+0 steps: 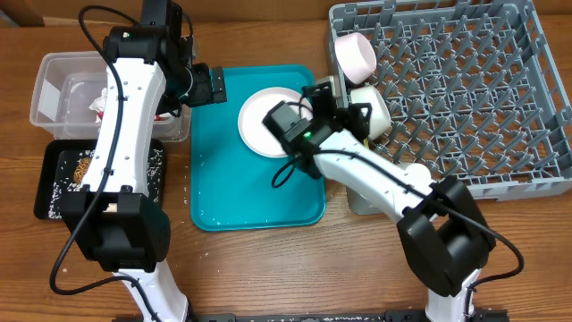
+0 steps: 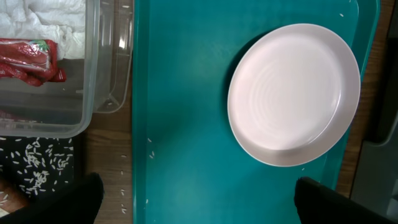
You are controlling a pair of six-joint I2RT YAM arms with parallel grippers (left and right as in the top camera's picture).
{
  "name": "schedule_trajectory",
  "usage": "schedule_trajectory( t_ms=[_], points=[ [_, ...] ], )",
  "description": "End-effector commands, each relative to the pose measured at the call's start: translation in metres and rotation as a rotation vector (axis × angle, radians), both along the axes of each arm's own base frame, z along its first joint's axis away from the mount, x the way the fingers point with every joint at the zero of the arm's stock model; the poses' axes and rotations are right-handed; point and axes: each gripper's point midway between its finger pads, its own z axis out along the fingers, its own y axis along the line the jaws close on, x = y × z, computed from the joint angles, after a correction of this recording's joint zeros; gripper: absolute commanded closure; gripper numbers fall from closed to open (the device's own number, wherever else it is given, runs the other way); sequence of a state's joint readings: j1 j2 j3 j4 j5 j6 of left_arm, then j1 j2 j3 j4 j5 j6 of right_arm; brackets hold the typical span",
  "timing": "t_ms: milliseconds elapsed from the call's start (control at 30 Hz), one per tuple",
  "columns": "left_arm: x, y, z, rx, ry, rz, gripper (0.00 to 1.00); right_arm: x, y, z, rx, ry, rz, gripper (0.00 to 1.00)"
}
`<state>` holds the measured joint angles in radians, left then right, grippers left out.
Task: Sort waste into correct bins and load items into the dishwasher
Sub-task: 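Grasp the edge of the pink-rimmed white plate with the right gripper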
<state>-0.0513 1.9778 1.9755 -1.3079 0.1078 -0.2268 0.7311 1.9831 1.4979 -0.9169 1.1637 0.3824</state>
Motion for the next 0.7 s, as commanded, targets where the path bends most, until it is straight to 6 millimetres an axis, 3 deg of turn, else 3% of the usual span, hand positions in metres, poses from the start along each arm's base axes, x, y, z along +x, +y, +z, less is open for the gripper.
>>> schedule_trajectory(
  t_ms=[0, 133, 267, 333, 433, 667],
  points=[
    [0.003, 0.003, 0.009, 0.009, -0.03, -0.006, 0.0, -0.003, 0.02, 0.043, 0.115, -0.09, 0.042, 0.41],
    [0.003, 0.003, 0.009, 0.009, -0.03, -0.006, 0.0, -0.01, 0.047, 0.048, 0.34, -0.015, 0.126, 0.39],
    [0.003, 0.003, 0.009, 0.009, -0.03, -0.006, 0.0, -0.027, 0.113, 0.03, 0.759, 0.215, 0.311, 0.38],
    [0.003, 0.003, 0.009, 0.009, -0.03, -0.006, 0.0, -0.03, 0.137, 0.025, 0.918, 0.297, 0.367, 0.38],
    [0.003, 0.003, 0.009, 0.008, -0.03, -0.006, 0.0, -0.028, 0.142, 0.013, 1.065, 0.332, 0.28, 0.38],
    [0.003, 0.003, 0.009, 0.009, -0.03, -0.006, 0.0, -0.036, 0.146, -0.033, 1.155, 0.415, 0.073, 0.44]
  ],
)
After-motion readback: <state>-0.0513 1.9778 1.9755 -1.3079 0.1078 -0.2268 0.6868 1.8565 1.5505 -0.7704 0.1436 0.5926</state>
